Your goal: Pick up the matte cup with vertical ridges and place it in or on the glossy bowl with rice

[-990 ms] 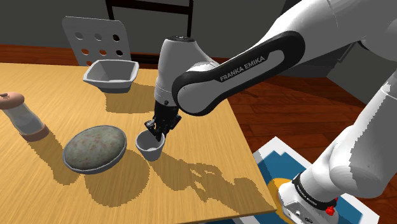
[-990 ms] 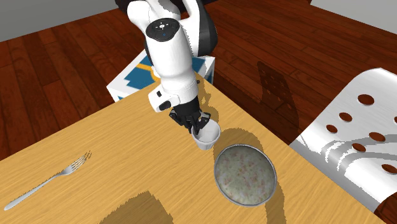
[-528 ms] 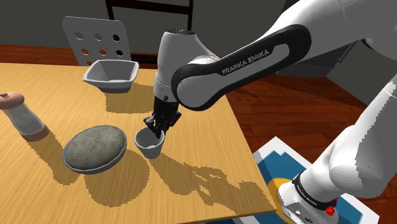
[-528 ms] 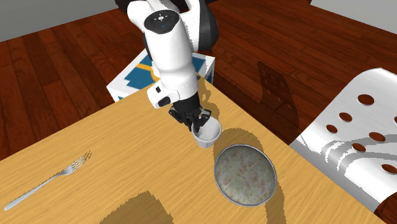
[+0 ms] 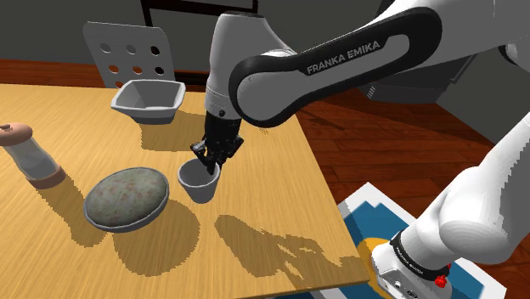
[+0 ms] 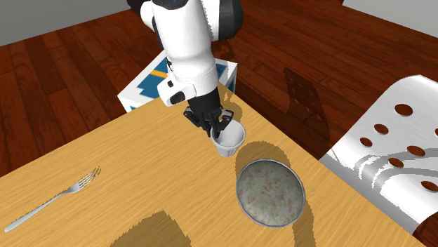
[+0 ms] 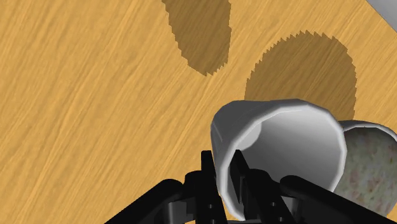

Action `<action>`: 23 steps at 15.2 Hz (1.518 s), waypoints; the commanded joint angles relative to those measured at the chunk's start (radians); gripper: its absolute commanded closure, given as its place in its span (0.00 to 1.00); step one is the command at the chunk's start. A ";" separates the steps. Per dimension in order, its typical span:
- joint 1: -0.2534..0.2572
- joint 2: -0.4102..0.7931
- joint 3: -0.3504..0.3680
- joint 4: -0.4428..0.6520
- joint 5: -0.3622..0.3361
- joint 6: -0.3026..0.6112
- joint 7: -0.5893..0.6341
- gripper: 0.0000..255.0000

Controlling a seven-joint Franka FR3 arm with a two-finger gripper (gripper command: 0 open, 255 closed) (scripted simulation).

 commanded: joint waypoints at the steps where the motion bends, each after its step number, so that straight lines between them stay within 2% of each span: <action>1: -0.001 -0.011 0.000 0.017 0.005 -0.027 -0.001 1.00; 21: -0.012 -0.082 -0.010 0.211 0.028 -0.284 0.006 1.00; 23: 0.007 0.004 0.011 0.313 -0.027 -0.305 0.062 1.00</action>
